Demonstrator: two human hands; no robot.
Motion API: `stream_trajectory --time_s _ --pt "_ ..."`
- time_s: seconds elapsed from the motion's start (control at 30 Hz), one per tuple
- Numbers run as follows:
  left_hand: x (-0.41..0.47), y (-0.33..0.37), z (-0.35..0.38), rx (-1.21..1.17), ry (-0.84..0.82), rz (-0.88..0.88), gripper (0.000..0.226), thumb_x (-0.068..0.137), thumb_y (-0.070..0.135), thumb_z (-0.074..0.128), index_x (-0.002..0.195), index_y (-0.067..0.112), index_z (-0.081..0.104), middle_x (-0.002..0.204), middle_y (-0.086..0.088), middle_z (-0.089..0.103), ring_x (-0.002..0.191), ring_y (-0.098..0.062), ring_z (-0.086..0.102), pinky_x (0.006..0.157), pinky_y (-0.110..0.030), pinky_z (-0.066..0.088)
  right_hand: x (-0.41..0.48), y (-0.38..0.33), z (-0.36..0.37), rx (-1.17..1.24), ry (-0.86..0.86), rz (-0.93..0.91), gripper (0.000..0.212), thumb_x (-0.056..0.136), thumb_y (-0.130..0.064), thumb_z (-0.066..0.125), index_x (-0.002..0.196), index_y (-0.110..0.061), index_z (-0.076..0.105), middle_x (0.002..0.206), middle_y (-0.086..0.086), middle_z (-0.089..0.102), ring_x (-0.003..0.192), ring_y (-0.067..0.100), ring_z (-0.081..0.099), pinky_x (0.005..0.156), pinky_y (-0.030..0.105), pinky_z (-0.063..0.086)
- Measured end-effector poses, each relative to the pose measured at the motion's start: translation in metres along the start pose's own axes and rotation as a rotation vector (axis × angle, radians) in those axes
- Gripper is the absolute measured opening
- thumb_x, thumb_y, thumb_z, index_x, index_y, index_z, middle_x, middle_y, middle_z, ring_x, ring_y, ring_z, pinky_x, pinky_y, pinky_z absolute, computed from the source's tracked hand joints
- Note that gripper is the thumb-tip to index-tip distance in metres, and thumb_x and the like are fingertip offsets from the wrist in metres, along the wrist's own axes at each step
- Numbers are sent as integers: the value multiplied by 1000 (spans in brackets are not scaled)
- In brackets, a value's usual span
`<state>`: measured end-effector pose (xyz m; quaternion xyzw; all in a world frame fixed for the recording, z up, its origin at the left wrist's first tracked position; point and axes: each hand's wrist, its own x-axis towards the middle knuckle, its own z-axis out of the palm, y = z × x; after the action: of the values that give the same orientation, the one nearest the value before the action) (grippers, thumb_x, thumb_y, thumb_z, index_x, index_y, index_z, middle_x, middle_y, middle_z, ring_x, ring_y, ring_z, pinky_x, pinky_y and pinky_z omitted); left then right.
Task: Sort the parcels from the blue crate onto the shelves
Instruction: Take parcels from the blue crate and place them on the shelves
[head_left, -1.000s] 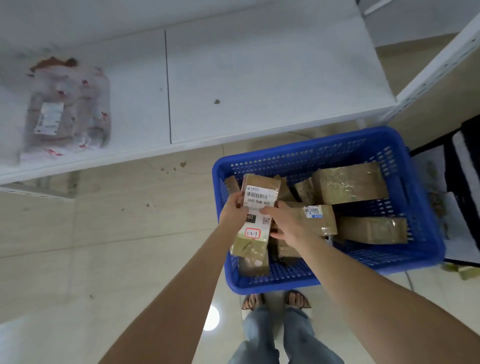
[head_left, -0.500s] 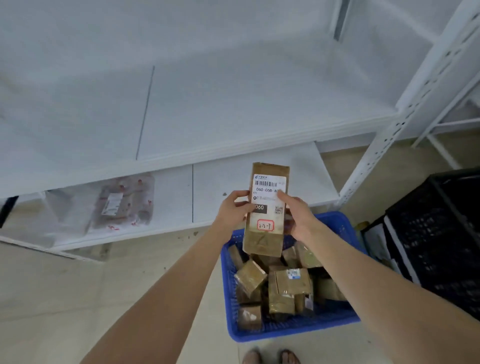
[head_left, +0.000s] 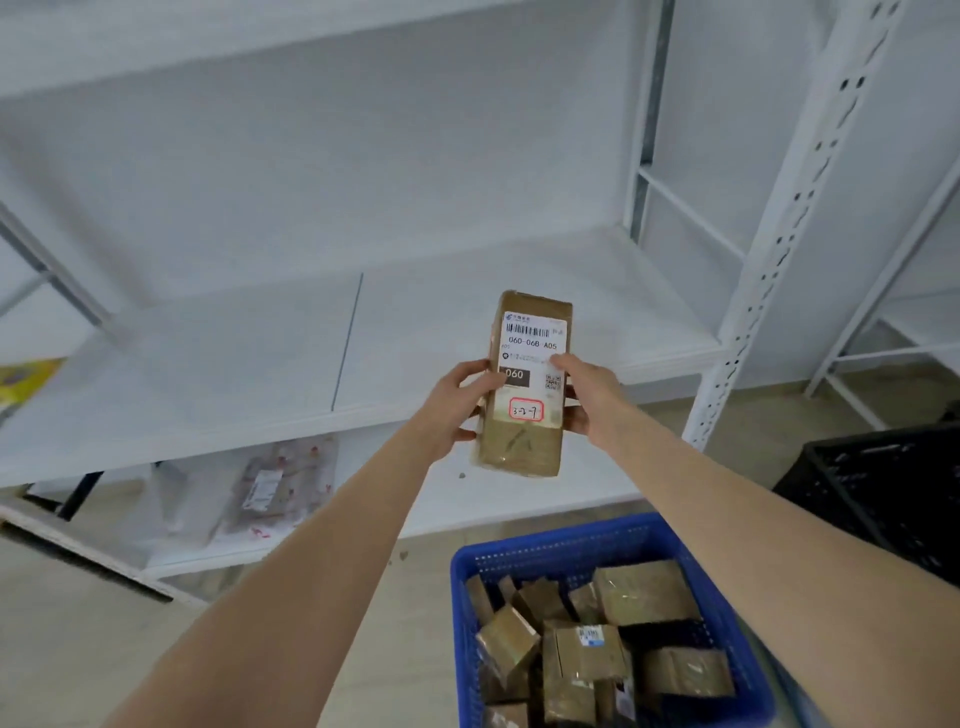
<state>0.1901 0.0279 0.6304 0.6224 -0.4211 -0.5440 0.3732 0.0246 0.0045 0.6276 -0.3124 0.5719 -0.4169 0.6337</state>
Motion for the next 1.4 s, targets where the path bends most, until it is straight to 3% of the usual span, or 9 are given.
stream_trajectory --time_s 0.13,0.3,0.73,0.87,0.93,1.1,1.23,1.33,1.4 --pt "-13 26 -9 -13 6 75 37 90 30 60 125 23 55 105 -1 69 97 -26 64 88 -44 53 -10 -24 9 7 -4 -106 24 90 -27 63 104 -8 59 84 4 68 68 21 67 52 27 53" --pt "-29 54 -20 -25 32 154 32 93 20 54 125 21 57 94 4 68 80 -17 64 71 -31 52 -19 -44 22 20 -40 -194 27 84 -28 72 97 -7 60 98 9 71 85 29 71 77 44 59" --pt "-59 118 -37 24 110 361 36 97 25 50 133 28 52 108 3 68 87 -17 67 79 -34 55 -53 -105 44 43 -61 -376 22 85 -31 70 90 -12 59 99 7 70 89 27 70 73 38 60" --pt "-66 138 -36 42 110 419 35 94 25 55 128 21 53 114 0 68 98 -19 66 81 -31 54 -67 -129 47 65 -68 -456 17 88 -26 66 84 -13 55 90 4 68 84 26 69 70 34 57" --pt "-71 151 -35 52 99 456 31 91 20 60 122 15 58 114 -3 68 99 -20 66 82 -30 55 -74 -140 49 54 -67 -509 15 87 -25 64 84 -14 54 90 4 69 86 26 70 74 37 58" --pt "-82 188 -33 -29 116 565 56 80 15 74 131 14 50 110 -7 69 95 -21 69 87 -35 55 -96 -174 54 48 -23 -645 18 74 -36 66 79 -21 56 89 0 72 84 24 71 82 47 57" --pt "-91 219 -31 -72 113 666 51 77 11 76 124 16 56 111 -5 70 95 -21 69 82 -35 56 -112 -203 58 73 -32 -750 23 68 -42 69 76 -24 58 89 -2 72 85 22 70 83 48 56" --pt "-95 237 -33 -102 113 719 45 80 11 73 122 15 57 112 -5 69 96 -23 68 84 -37 56 -124 -222 59 89 -82 -804 14 80 -30 70 82 -21 60 97 2 72 94 24 69 85 41 56" --pt "-97 247 -34 -151 107 728 40 84 12 70 122 16 57 109 -4 70 92 -21 68 81 -36 57 -132 -232 58 70 -130 -839 10 86 -23 67 95 -20 64 98 -2 70 94 19 68 74 26 53"
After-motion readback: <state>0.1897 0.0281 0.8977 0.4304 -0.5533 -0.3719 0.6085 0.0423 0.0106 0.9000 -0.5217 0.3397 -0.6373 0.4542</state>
